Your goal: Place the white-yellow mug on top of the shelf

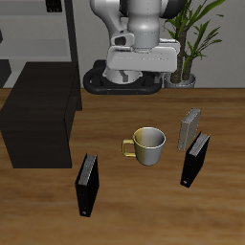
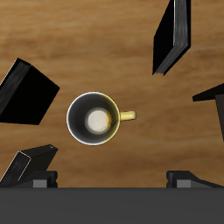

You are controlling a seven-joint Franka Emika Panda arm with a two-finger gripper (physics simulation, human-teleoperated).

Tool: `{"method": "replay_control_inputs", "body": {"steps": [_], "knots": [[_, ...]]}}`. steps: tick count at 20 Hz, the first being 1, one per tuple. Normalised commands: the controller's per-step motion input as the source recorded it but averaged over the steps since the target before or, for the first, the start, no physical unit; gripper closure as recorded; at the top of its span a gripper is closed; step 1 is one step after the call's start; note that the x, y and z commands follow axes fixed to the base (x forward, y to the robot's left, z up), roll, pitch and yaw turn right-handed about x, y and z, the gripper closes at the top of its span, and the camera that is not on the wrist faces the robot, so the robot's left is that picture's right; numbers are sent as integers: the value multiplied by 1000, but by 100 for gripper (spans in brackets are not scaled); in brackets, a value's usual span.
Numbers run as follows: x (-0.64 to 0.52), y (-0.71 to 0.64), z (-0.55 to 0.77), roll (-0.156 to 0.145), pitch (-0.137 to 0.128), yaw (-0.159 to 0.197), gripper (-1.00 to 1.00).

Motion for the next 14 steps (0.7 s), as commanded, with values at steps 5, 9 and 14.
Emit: {"method": "replay_control_inputs", "body": {"steps": [5,9,14], "knots": [[74,29,-202,35,13,-73,-100],[126,-89,-149,12,-35,-39,-100],[119,-29,-144,-4,-15,4,-100]]}}
